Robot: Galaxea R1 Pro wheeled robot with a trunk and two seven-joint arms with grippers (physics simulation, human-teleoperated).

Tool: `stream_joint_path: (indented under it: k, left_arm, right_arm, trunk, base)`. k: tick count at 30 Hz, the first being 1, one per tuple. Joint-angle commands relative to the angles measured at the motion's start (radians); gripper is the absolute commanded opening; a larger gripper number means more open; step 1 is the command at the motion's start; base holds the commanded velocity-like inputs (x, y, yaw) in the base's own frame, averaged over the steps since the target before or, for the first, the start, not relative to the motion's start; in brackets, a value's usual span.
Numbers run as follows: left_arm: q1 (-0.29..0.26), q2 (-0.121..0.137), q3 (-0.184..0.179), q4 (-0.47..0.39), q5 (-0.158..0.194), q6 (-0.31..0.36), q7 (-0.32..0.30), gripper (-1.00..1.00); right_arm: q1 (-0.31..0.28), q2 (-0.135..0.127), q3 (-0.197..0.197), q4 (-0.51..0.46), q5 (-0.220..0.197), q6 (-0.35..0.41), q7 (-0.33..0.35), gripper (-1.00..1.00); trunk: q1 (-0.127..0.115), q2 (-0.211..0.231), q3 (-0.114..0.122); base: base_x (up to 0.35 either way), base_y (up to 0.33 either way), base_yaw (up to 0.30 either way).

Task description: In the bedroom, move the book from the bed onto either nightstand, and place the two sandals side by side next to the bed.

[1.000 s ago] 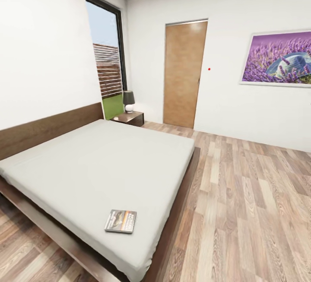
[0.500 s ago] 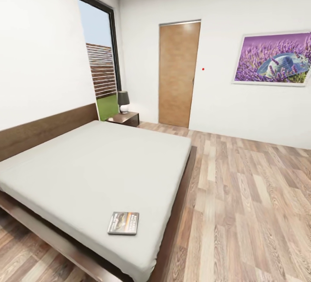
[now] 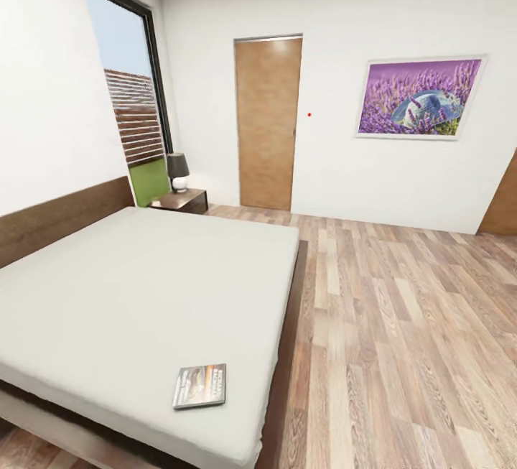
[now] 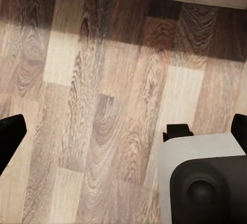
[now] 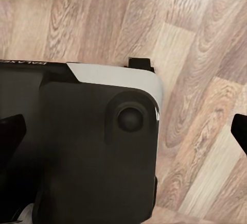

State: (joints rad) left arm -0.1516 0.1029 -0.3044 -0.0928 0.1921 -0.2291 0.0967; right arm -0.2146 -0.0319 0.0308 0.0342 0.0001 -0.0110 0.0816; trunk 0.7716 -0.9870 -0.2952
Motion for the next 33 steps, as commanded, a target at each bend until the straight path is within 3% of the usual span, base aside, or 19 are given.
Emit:
stream_joint_path:
  k: [1, 25, 33]
  left_arm:
    - [0.0, 0.0, -0.009, 0.0, 0.009, -0.003, 0.003, 1.0]
    - [0.0, 0.001, -0.009, 0.0, 0.009, -0.004, 0.003, 1.0]
    - [0.0, 0.001, -0.009, 0.0, 0.009, -0.005, 0.003, 1.0]
  right_arm:
    - [-0.002, 0.0, 0.003, 0.003, 0.0, -0.001, 0.003, 1.0]
    - [-0.002, 0.0, 0.003, 0.003, 0.001, -0.002, 0.003, 1.0]
    - [-0.002, 0.001, 0.003, 0.003, 0.006, -0.002, 0.003, 1.0]
  trunk:
    - [0.0, -0.001, -0.001]
    - [0.0, -0.001, -0.001]
    - [0.0, -0.001, -0.001]
  base:
    - [0.117, 0.183, -0.283]
    - [0.02, 0.13, -0.29]
    - [-0.027, 0.127, -0.12]
